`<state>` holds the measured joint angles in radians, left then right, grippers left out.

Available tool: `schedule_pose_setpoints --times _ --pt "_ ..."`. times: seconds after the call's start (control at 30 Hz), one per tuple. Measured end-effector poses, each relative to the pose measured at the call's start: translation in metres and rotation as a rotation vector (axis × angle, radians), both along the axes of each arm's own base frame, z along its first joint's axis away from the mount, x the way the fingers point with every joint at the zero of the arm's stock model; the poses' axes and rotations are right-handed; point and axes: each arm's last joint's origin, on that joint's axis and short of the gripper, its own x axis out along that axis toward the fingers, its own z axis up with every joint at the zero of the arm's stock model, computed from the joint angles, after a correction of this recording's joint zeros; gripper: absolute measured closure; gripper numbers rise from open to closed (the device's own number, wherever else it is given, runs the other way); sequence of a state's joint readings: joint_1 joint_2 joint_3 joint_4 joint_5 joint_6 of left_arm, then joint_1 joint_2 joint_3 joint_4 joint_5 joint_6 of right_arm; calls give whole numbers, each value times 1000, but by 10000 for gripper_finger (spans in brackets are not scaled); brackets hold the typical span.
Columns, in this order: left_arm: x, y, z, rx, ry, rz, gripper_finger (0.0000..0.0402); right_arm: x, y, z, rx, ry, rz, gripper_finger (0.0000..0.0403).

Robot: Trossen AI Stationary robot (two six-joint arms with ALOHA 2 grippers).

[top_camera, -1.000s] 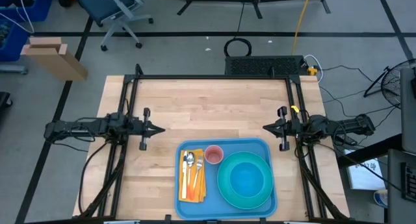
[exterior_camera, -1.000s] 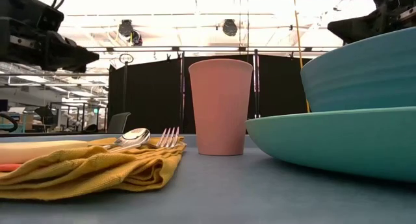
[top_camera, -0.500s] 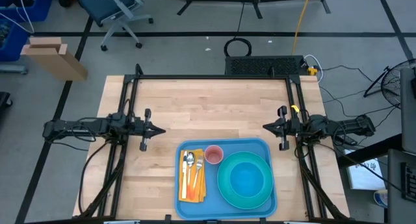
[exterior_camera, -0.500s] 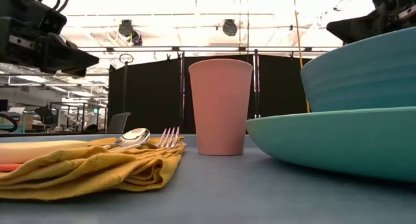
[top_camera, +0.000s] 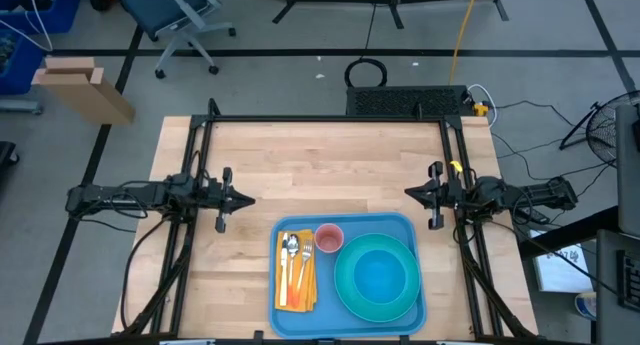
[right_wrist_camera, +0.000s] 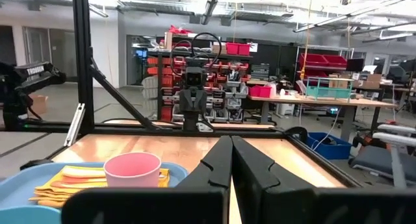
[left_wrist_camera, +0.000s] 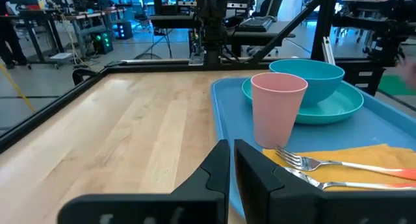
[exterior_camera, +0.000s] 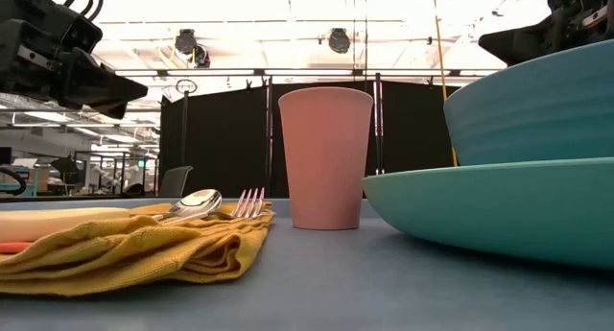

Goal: Set up tray
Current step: Return to Home Position

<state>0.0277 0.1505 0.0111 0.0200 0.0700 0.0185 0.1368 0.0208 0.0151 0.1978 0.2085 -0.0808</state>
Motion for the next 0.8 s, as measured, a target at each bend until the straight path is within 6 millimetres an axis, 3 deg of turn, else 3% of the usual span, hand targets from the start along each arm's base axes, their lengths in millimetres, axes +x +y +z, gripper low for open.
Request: schedule_pose_setpoints --times 0.33,0.8 --pt "0 0 0 2 -4 0 398 0 0 0 14 -1 2 403" --pt "0 0 0 3 -5 0 356 0 0 0 14 -1 3 403"
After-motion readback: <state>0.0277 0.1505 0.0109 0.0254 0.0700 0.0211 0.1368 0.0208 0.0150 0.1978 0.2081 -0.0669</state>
